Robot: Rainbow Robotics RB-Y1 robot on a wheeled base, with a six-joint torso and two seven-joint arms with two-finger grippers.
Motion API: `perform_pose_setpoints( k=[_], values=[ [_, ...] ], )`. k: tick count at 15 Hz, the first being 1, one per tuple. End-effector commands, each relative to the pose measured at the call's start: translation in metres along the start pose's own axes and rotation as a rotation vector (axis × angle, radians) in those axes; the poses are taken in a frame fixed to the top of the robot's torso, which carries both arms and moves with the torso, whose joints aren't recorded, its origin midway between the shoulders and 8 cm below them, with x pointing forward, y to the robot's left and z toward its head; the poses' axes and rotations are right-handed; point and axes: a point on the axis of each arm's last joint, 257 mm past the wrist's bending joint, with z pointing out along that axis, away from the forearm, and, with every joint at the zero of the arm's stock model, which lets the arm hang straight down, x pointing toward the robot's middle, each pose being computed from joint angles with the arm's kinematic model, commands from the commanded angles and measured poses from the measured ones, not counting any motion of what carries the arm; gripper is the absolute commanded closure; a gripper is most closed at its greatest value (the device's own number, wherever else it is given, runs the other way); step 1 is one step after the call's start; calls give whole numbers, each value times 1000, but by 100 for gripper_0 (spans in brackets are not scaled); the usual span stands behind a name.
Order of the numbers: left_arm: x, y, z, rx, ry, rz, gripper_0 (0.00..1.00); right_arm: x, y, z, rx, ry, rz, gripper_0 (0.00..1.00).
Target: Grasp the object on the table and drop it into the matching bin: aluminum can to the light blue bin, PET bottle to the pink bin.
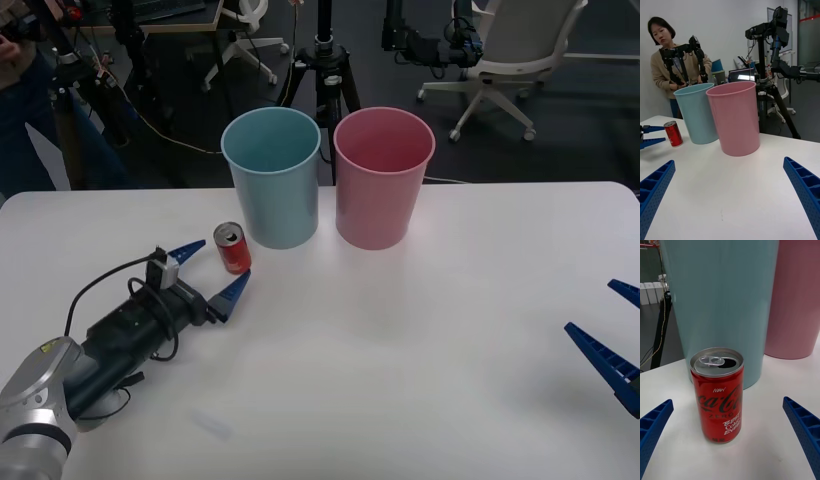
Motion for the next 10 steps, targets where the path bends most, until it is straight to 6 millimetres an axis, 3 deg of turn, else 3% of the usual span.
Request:
perform_pose_setpoints(
  k=[1, 10],
  values=[
    [-4, 2, 7, -5, 2, -10, 0, 0, 0, 0, 0, 0, 0, 0],
    [-5, 16, 34, -90, 42, -54, 0, 0, 0, 0, 0, 0, 0, 0]
  ],
)
